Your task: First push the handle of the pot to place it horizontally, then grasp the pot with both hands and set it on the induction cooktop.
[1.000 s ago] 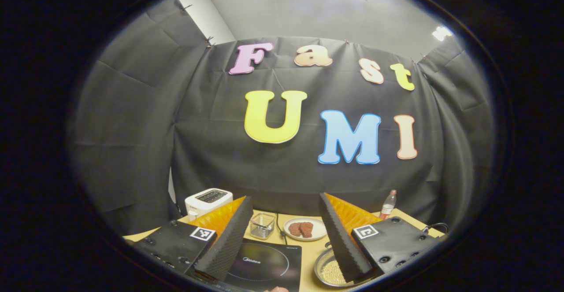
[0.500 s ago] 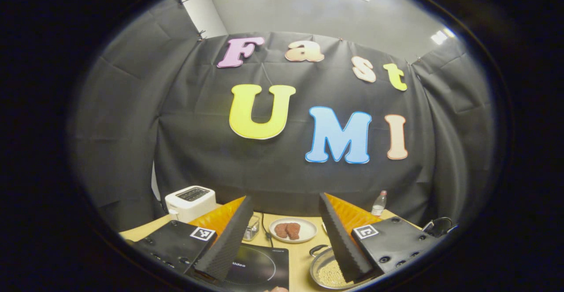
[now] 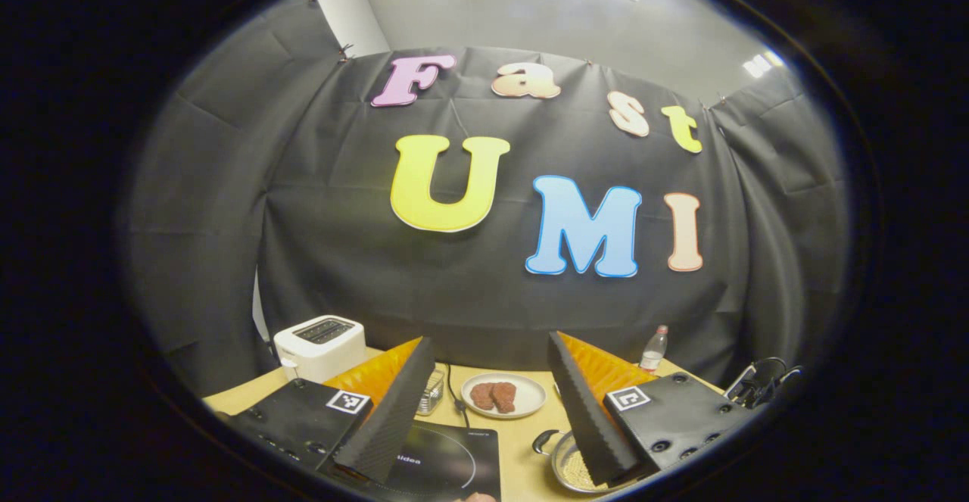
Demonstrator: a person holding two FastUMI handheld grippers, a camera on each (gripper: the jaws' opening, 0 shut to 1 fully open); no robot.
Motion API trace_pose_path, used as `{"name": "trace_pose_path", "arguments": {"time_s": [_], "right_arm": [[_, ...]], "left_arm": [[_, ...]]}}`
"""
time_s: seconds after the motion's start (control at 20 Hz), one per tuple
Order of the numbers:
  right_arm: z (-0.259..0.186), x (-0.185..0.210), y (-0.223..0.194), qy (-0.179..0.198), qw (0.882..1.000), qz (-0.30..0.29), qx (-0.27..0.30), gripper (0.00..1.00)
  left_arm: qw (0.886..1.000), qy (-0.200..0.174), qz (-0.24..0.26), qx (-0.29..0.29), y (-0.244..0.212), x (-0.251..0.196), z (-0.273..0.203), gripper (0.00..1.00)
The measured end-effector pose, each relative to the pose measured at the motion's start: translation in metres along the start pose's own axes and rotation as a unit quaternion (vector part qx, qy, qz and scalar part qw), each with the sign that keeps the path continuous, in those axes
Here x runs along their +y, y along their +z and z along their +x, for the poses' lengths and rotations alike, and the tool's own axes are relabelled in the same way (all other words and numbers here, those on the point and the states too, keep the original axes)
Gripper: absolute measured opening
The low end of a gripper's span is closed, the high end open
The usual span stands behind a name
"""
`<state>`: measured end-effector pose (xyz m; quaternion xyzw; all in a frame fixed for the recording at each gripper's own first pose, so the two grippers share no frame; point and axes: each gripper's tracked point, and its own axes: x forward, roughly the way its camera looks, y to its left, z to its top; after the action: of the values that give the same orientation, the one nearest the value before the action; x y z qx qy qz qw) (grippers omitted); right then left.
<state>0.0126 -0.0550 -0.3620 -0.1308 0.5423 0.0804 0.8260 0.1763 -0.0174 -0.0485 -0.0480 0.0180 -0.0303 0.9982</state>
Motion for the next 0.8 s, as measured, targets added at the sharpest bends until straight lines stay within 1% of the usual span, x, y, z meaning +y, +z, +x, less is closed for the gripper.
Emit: {"name": "trace_pose_path", "arguments": {"time_s": [0.2,0.25,0.3,0.35,0.4,0.5,0.55,0.6,0.65,0.75,0.8], "right_arm": [[0.011,-0.029,0.008,-0.035,0.999,-0.039,-0.001,0.01],[0.013,-0.036,0.011,-0.040,0.998,-0.051,-0.003,0.01],[0.016,-0.042,0.014,-0.042,0.997,-0.064,-0.003,0.01],[0.016,-0.047,0.016,-0.044,0.996,-0.077,-0.005,0.01],[0.018,-0.053,0.020,-0.045,0.995,-0.090,-0.008,0.01],[0.024,-0.064,0.030,-0.041,0.994,-0.102,-0.016,0.01],[0.026,-0.066,0.035,-0.033,0.994,-0.104,-0.020,0.01],[0.030,-0.067,0.040,-0.026,0.994,-0.107,-0.025,0.01],[0.034,-0.068,0.044,-0.021,0.993,-0.114,-0.030,0.01],[0.037,-0.073,0.053,-0.017,0.992,-0.119,-0.042,0.01],[0.040,-0.073,0.057,-0.015,0.992,-0.117,-0.048,0.00]], "left_arm": [[1.000,-0.008,-0.001,0.013,-0.008,0.003,0.003,0.98],[1.000,-0.009,-0.002,0.015,-0.009,0.004,0.004,0.98],[1.000,-0.006,-0.001,0.017,-0.012,0.006,0.003,1.00],[1.000,0.002,0.000,0.021,-0.014,0.008,0.003,0.95],[1.000,0.009,-0.001,0.025,-0.016,0.008,0.003,1.00],[0.999,0.021,-0.001,0.029,-0.018,0.003,0.003,1.00],[0.999,0.031,0.004,0.030,-0.017,0.002,0.001,0.98],[0.999,0.043,0.009,0.029,-0.016,0.002,0.000,1.00],[0.998,0.055,0.014,0.027,-0.015,0.002,-0.003,0.98],[0.996,0.077,0.019,0.031,-0.019,0.000,-0.008,0.98],[0.996,0.084,0.023,0.034,-0.022,-0.002,-0.010,1.00]]}}
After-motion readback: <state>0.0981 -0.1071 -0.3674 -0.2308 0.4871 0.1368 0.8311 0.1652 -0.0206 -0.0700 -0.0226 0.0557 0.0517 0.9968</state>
